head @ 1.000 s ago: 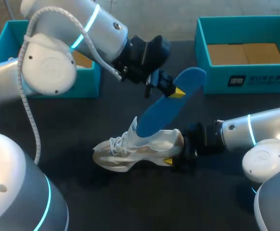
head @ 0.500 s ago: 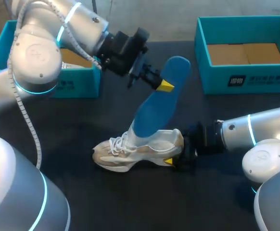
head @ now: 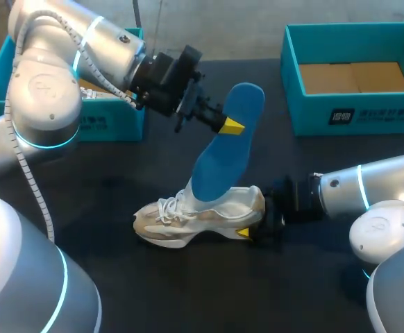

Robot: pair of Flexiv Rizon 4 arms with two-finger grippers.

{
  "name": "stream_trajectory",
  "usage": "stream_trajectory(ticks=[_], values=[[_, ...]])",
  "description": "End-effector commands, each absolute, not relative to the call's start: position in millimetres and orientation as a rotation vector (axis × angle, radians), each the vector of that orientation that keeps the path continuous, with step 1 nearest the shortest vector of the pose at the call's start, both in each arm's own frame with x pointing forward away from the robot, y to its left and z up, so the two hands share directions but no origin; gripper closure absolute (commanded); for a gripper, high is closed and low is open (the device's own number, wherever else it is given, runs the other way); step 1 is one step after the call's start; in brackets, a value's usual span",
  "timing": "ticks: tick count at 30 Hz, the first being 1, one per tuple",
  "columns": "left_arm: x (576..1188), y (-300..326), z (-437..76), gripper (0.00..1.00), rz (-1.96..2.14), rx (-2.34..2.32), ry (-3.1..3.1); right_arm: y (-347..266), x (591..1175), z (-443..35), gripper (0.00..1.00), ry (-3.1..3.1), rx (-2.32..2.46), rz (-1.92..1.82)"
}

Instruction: Take the shoe out of the shoebox, open the shoe tongue, remove and reinsert the insole, then place the shoe into the shoebox

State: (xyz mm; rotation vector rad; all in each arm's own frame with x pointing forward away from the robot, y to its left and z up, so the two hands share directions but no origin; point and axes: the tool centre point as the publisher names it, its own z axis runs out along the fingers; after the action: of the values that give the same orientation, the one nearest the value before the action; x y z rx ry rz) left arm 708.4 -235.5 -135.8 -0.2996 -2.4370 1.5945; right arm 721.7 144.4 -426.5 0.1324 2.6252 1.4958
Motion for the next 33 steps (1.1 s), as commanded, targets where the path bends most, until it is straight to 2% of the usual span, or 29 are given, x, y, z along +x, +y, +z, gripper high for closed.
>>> stream_trajectory(ticks=[1, 33], values=[[708, -235, -137, 1.00, 1.598, -0.300, -2.436, 149, 721, -433, 1.00, 2.630, 0.134, 1.487], [690, -254, -60, 1.00, 1.870, 0.278, -2.088, 149, 721, -433, 1.00, 2.630, 0.134, 1.487]])
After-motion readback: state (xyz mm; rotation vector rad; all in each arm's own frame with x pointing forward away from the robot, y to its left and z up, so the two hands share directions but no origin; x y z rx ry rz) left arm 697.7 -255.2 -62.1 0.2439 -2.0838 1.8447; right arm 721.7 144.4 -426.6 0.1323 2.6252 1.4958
